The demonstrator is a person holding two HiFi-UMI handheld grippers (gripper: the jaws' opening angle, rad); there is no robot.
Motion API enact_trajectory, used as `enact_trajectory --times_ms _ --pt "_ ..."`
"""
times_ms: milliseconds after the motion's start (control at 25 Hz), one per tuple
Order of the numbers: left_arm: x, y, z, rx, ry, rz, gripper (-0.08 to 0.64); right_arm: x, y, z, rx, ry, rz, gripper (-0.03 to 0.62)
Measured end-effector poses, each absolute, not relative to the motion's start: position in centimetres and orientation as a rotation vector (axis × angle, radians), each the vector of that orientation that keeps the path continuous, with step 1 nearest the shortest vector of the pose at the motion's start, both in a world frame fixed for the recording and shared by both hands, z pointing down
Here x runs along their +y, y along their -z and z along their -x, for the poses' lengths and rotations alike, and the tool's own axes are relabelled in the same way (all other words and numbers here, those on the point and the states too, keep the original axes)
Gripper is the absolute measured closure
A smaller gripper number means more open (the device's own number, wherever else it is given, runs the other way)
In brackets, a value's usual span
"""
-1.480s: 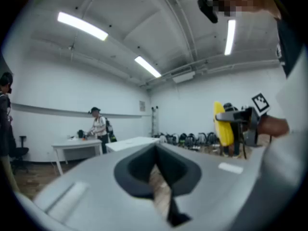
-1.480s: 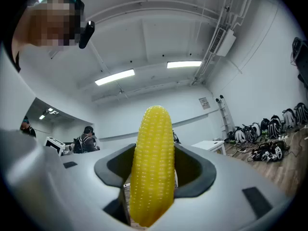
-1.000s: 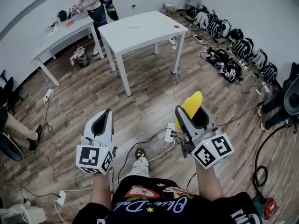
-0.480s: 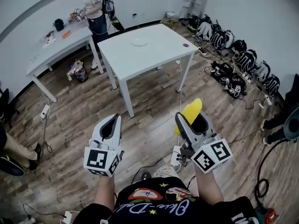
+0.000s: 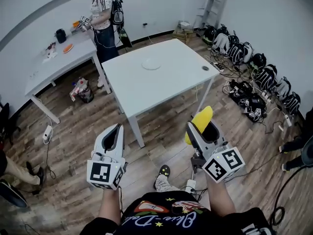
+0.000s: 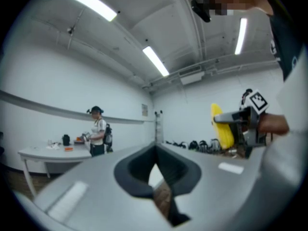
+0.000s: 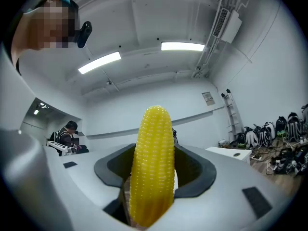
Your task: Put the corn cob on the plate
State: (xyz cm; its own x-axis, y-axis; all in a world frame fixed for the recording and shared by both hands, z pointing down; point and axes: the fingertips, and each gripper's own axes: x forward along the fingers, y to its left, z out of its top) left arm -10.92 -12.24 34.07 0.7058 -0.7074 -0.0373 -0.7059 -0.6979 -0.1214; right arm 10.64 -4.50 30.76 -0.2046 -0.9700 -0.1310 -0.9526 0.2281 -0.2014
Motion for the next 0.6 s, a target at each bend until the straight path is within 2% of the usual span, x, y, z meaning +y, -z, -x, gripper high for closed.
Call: enact_trajectory --times_ms 240,600 --pt "-24.8 -33.1 4.8 1.186 0.009 2.728 0.561 -18.1 -29.7 -15.6 2.338 0.083 1.762 0.339" --pt "-37.3 -34.4 -1.0 1.170 0.036 2.770 0.561 -33.4 -34.4 -18.8 2.484 0.221 1.733 0.339"
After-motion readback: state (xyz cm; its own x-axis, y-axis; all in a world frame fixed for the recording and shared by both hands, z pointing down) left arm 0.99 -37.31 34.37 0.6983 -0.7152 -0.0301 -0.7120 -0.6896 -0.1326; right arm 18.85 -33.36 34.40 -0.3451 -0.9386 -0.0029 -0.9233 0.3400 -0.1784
